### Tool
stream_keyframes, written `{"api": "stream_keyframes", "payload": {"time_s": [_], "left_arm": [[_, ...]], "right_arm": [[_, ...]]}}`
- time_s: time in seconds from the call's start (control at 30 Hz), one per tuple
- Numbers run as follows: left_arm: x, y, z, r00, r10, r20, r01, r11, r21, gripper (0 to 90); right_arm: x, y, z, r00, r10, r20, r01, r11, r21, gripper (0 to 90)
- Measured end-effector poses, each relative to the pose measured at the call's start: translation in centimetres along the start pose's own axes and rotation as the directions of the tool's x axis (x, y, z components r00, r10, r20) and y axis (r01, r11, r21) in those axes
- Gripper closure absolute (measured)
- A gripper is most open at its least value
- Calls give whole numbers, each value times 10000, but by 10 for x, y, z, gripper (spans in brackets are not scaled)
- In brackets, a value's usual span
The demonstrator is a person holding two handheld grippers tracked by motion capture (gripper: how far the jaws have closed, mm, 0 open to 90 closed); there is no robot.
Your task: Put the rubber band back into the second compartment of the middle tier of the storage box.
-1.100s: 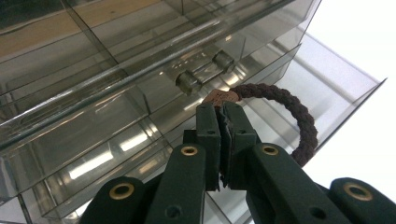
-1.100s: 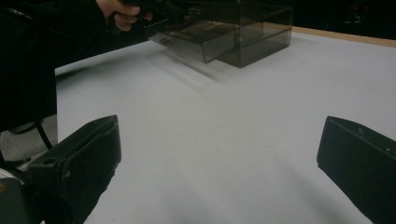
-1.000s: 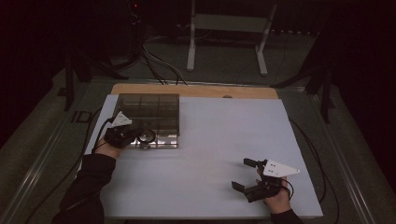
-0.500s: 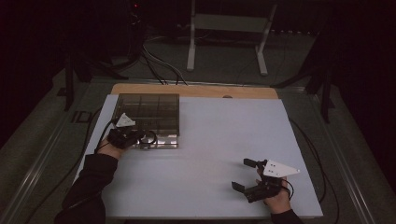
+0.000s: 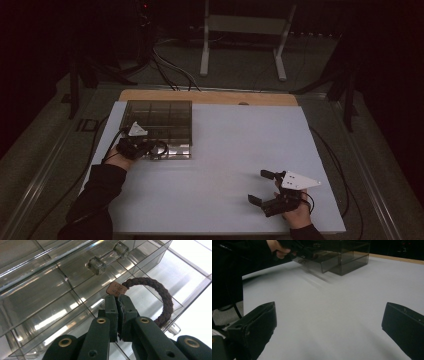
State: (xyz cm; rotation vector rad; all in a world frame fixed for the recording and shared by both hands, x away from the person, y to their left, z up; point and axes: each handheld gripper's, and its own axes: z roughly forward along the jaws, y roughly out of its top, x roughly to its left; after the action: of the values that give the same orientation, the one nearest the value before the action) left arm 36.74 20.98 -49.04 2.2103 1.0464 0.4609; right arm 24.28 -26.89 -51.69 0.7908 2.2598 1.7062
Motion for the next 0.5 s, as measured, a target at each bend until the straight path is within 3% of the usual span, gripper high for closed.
{"api": "stream_keyframes", "payload": {"time_s": [0.27, 0.5], "left_arm": [[-2, 5, 2, 9988, 399, -294, -383, 9978, 538, 879], [-2, 6, -1, 9996, 275, -115, -271, 9991, 317, 861]], "right_arm": [[0, 0, 0, 10000, 4, -12, -4, 10000, 6, 0], [-1, 0, 0, 10000, 59, -49, -59, 10000, -13, 0]]}}
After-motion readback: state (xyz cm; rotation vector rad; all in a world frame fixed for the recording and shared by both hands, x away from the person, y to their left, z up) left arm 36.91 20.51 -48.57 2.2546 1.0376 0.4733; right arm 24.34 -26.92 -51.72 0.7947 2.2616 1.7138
